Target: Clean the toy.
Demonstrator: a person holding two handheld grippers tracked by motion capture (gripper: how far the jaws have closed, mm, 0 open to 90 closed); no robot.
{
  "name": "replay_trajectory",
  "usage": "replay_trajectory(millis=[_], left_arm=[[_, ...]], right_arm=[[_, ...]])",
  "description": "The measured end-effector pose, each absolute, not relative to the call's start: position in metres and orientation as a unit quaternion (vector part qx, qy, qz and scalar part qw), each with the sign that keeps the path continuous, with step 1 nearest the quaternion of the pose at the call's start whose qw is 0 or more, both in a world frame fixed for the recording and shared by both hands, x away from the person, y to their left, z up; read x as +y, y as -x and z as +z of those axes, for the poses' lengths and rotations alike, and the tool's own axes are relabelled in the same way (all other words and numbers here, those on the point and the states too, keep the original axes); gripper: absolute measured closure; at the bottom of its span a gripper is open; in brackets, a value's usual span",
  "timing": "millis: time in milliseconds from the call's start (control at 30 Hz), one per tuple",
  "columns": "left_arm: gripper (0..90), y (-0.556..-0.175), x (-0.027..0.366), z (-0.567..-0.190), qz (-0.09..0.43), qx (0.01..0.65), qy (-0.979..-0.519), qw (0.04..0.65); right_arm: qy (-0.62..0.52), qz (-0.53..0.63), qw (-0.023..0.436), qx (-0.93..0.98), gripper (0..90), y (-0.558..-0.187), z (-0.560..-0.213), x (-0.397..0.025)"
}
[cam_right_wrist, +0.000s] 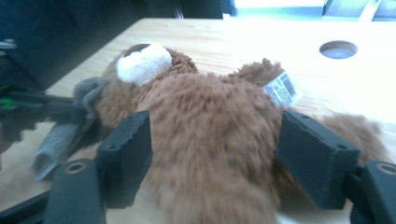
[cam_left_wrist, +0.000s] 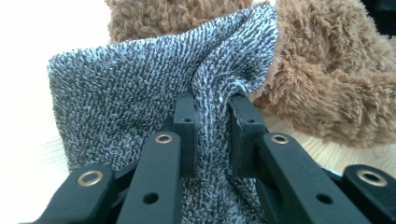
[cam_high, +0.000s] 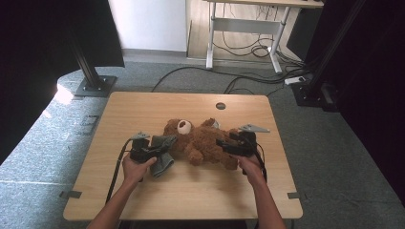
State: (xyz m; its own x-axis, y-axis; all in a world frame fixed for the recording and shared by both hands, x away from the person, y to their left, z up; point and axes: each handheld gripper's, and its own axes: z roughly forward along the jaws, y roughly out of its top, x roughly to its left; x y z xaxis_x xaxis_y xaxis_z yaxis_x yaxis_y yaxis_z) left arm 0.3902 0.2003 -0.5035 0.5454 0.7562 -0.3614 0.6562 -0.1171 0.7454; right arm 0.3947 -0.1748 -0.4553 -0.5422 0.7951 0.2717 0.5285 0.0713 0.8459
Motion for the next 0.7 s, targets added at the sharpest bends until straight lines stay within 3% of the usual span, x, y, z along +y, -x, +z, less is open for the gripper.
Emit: replay_trajectory(millis=[200, 367, 433, 600, 700], left_arm=[[75.1, -0.392, 0.201, -0.504, 0.051, 0.476, -0.745, 0.465], [75.1, -0.391, 0.201, -0.505, 0.051, 0.476, -0.747, 0.460], [75.1, -0.391, 0.200, -0.505, 0.052, 0.476, -0.748, 0.460], [75.1, -0.389, 0.200, -0.505, 0.052, 0.475, -0.750, 0.458], [75.1, -0.385, 0.203, -0.503, 0.050, 0.475, -0.749, 0.460]], right_arm=[[-0.478, 0.463, 0.115, 0.738, 19.2, -0.428, -0.464, -0.149], [-0.497, 0.444, 0.091, 0.740, 14.5, -0.433, -0.485, -0.143], [-0.498, 0.456, 0.085, 0.733, 19.7, -0.430, -0.491, -0.147], [-0.471, 0.465, 0.097, 0.743, 45.5, -0.421, -0.496, -0.148], [-0.454, 0.481, 0.101, 0.743, 55.0, -0.415, -0.500, -0.148]])
